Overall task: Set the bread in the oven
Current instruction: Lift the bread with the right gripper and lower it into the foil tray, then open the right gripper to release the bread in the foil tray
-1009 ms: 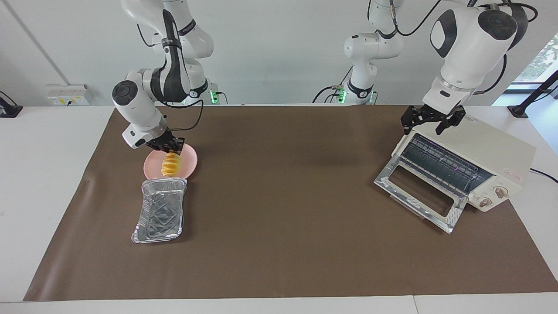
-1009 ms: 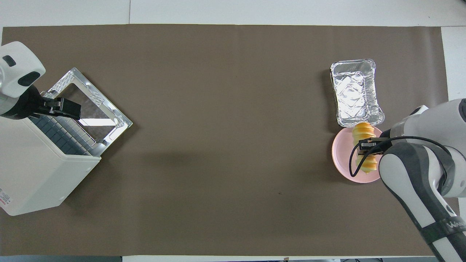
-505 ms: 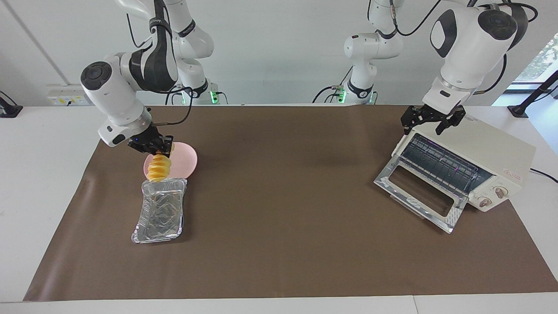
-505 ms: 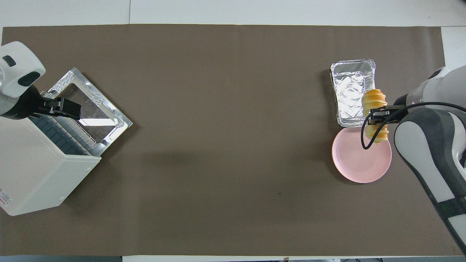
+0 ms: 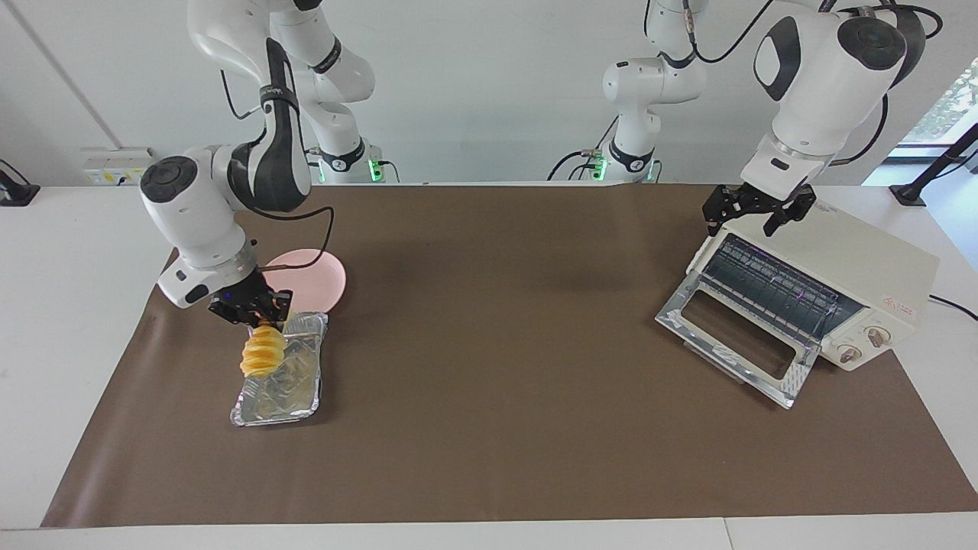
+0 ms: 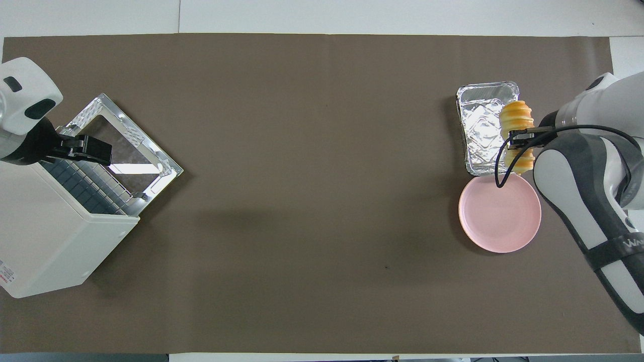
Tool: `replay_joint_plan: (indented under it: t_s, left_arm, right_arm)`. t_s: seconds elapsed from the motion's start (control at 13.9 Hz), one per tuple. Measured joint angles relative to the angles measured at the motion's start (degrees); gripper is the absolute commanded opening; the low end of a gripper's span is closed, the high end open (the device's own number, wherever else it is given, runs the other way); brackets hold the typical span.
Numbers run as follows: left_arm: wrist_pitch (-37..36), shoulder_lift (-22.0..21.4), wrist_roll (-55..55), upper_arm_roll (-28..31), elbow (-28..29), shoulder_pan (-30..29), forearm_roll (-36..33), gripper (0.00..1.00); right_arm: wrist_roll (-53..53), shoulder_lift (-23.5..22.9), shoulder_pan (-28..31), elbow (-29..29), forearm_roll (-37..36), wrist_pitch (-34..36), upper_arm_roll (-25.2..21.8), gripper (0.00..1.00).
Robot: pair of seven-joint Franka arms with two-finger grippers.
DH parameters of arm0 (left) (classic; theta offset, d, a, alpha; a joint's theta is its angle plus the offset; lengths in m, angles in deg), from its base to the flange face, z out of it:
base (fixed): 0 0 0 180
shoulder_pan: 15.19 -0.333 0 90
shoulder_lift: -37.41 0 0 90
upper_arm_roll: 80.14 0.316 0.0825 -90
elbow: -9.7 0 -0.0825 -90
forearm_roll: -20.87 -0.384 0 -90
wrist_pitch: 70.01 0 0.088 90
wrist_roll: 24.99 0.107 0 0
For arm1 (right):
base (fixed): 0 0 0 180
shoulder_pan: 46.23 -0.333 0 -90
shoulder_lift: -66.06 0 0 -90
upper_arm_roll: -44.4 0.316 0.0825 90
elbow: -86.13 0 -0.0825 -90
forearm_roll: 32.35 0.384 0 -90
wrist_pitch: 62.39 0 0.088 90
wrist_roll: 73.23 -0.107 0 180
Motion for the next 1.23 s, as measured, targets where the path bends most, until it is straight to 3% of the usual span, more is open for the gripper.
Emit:
replay_joint_plan:
  t_s: [0.29, 0.36, 0.43, 0.5, 1.23]
  left_arm:
    - [0.00, 0.00, 0.00, 0.00, 0.00, 0.00, 0.00, 1.00]
    - [0.00, 0.00, 0.00, 0.00, 0.00, 0.00, 0.00, 1.00]
    - [0.00, 0.00, 0.00, 0.00, 0.00, 0.00, 0.00, 1.00]
    - [0.00, 0.00, 0.00, 0.00, 0.00, 0.00, 0.00, 1.00]
    - [0.00, 0.00, 0.00, 0.00, 0.00, 0.00, 0.00, 1.00]
  right_arm:
    - [0.00, -4.38, -0.02, 0.07, 0.01, -2.12, 0.05, 0.41]
    - [0.00, -4.72, -0.02, -0.01, 0.03, -2.49, 0.05, 0.57]
    - [0.00, -4.87, -0.02, -0.19, 0.04, -2.75, 0.05, 0.82]
    - [0.00, -4.94, -0.02, -0.47, 0.04, -3.25, 0.05, 1.00]
    - [3.45, -4.78, 1.87, 1.95, 0.04, -4.40, -0.17, 1.00]
